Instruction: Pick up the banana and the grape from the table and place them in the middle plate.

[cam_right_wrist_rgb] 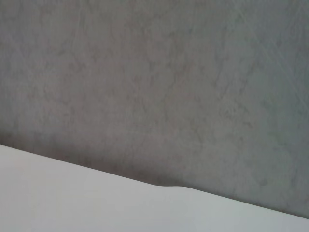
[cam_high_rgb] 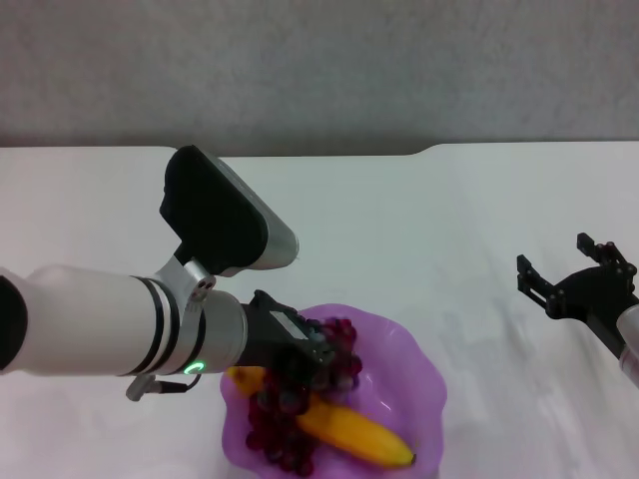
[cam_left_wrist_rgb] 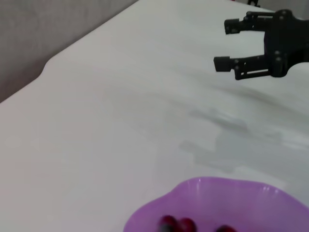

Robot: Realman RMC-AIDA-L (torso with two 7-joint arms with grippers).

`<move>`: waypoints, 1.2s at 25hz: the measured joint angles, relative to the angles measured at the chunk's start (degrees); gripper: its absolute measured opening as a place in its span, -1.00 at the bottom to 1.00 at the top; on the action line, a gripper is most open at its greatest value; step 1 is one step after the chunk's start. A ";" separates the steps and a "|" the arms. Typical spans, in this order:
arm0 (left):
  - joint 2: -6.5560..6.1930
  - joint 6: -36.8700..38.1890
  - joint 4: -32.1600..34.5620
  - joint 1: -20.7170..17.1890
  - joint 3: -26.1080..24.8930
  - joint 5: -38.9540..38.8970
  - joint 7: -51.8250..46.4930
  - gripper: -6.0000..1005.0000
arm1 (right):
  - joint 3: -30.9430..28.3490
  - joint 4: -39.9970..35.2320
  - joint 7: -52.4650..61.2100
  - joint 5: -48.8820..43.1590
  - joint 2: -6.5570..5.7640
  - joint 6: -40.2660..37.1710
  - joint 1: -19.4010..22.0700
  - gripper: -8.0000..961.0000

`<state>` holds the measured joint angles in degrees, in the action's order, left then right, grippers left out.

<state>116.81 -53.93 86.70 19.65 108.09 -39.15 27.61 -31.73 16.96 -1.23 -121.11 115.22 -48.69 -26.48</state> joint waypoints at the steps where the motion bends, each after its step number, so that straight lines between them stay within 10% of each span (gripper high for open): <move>1: -0.01 0.14 -0.19 0.02 0.01 0.03 -0.03 -0.50 | 0.00 0.00 0.00 0.01 0.00 0.00 0.01 0.83; 13: -0.13 2.62 10.02 -6.63 -2.91 4.50 -1.26 0.24 | 0.05 0.00 0.00 0.00 0.00 0.30 0.15 0.83; 17: -0.10 14.61 10.77 -11.66 -4.37 4.36 -1.28 0.41 | 0.09 0.00 0.00 0.00 0.00 0.67 0.03 0.83; 23: -0.02 37.31 -0.46 -13.83 -2.58 2.05 -1.30 0.78 | 0.15 0.33 0.00 0.00 0.00 0.11 0.11 0.83; 30: -0.03 66.94 -22.35 -10.79 5.02 -3.99 -1.74 0.75 | 0.51 0.42 0.00 0.00 0.00 0.00 -0.03 0.83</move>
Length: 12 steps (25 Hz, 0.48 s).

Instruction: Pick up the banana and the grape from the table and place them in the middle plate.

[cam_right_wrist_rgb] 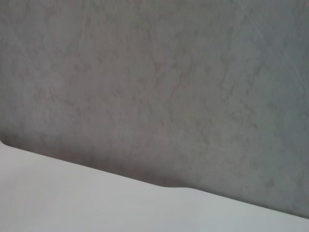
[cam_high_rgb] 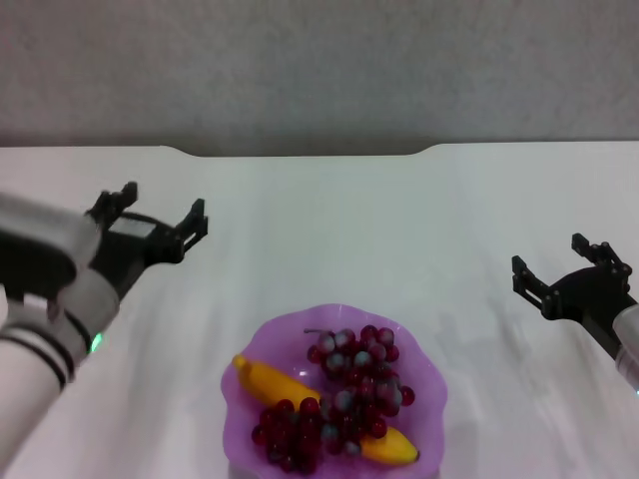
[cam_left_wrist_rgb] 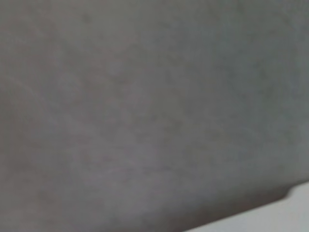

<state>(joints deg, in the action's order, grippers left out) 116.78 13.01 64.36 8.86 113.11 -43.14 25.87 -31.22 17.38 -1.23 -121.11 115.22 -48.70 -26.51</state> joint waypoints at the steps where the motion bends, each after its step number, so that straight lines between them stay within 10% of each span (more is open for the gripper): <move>1: 0.04 4.19 -2.53 0.29 1.55 -0.20 -0.57 0.75 | 0.00 -0.02 0.00 0.00 0.00 -0.01 -0.03 0.83; 12: 0.07 38.75 -42.52 13.34 14.05 0.34 -39.03 0.75 | 0.04 -0.40 0.04 0.24 0.17 -4.25 0.42 0.83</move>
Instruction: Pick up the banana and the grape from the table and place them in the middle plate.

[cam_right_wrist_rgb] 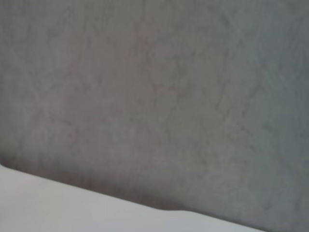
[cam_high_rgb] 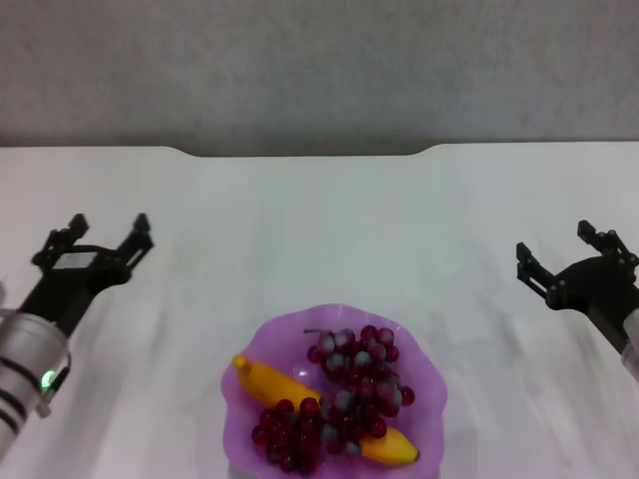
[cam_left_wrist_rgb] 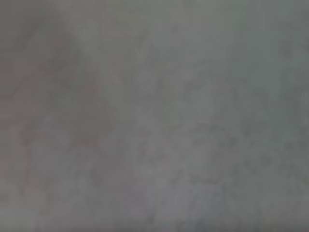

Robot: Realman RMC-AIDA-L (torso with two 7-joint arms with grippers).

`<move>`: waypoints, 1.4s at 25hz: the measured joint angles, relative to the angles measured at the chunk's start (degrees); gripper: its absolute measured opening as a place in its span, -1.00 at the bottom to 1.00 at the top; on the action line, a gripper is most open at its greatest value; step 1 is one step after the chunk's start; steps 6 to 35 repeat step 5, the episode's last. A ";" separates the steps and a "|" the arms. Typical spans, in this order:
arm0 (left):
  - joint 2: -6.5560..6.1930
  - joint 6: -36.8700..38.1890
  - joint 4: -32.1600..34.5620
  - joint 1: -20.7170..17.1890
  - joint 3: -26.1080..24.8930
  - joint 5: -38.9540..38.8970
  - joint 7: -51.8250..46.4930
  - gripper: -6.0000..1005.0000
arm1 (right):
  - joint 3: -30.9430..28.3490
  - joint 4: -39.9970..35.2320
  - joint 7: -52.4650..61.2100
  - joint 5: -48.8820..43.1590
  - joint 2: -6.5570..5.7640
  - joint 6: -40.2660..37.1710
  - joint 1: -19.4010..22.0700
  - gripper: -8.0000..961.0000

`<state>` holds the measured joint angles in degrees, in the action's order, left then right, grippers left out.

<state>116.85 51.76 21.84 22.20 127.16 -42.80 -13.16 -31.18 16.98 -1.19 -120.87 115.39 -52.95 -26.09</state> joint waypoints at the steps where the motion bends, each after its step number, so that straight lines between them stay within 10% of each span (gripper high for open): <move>1: -0.06 1.05 -1.97 0.29 0.17 0.06 -2.79 0.75 | -0.19 -0.02 0.03 0.17 0.01 -0.56 0.33 0.83; 35: -0.09 3.00 -5.08 0.35 0.17 0.05 -6.39 0.75 | -0.85 -0.02 0.44 0.38 0.05 -1.93 1.04 0.83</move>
